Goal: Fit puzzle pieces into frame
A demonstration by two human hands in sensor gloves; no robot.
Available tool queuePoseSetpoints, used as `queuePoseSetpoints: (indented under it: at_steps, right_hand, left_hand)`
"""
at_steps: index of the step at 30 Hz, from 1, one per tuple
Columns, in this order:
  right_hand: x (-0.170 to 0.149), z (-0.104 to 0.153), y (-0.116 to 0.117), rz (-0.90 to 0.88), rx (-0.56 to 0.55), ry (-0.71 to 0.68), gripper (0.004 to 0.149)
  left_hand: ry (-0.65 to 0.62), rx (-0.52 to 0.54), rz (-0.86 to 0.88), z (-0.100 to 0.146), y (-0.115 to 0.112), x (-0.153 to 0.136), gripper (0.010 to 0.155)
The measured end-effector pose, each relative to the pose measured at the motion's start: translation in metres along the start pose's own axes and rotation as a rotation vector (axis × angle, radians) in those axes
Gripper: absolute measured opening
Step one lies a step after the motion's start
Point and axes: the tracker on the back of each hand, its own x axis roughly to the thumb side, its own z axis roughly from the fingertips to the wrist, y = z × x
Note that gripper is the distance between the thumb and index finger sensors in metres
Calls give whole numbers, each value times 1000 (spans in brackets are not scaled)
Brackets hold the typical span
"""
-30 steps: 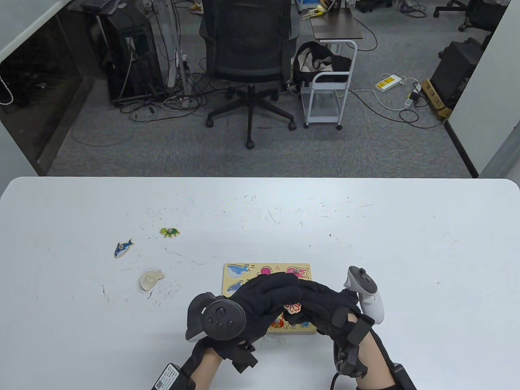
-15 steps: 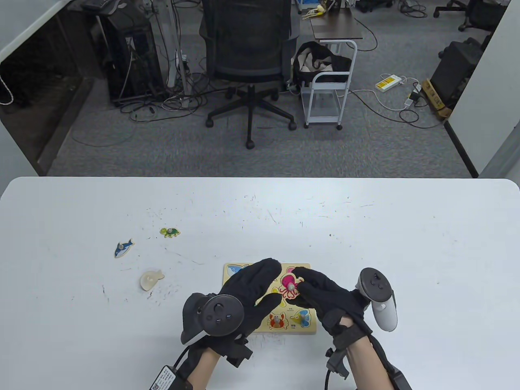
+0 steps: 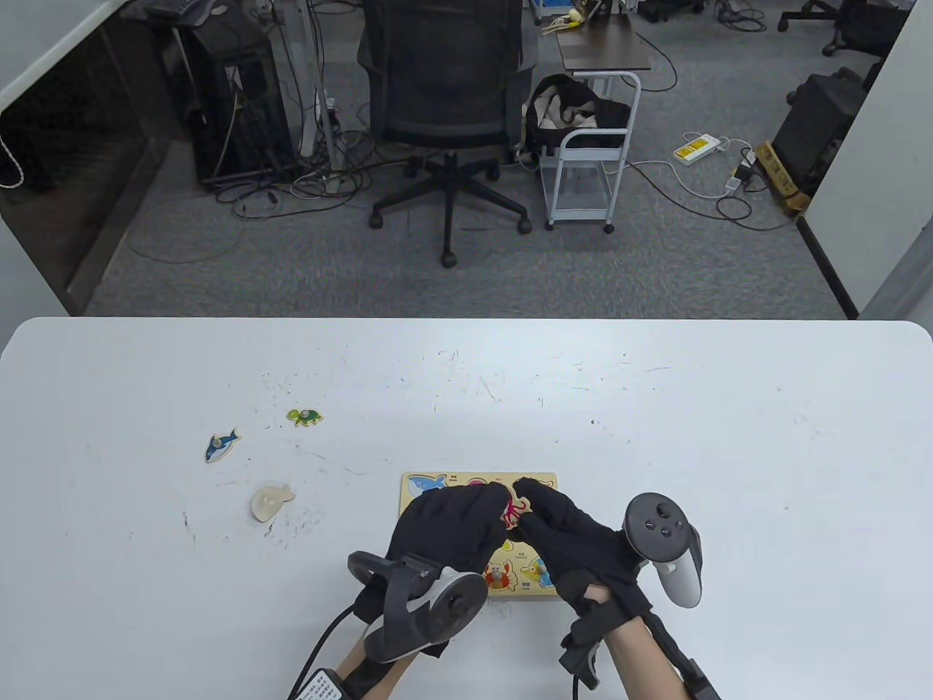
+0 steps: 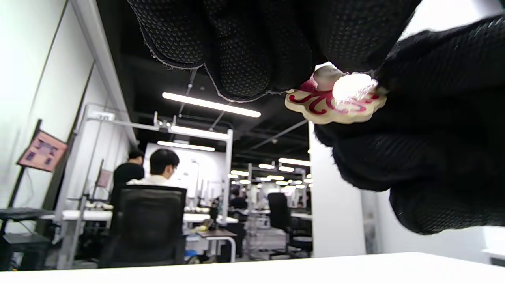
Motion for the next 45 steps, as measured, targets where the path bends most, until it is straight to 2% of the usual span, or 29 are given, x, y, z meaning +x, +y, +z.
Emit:
queuePoseSetpoints:
  at_steps: [4, 14, 18, 23, 35, 41, 45]
  right_hand:
    - [-1, -1, 3, -33, 37, 5, 55]
    - [0, -2, 6, -63, 78, 1, 58]
    - [3, -2, 7, -40, 76, -11, 60]
    - [10, 1, 3, 68, 58, -23, 62]
    - [31, 17, -20, 604, -188, 81, 66]
    - [34, 25, -33, 890, -366, 211, 67]
    - [31, 27, -42, 977, -432, 276, 67]
  left_hand:
    - [29, -31, -16, -1, -5, 1, 55]
    - [38, 20, -27, 1, -7, -1, 48]
    - [39, 19, -25, 0, -7, -1, 48]
    - [49, 9, -12, -1, -4, -5, 48]
    - [63, -142, -114, -21, -6, -14, 47]
    - [51, -231, -236, -41, -14, -16, 47]
    - [56, -293, -282, -59, -26, -16, 48]
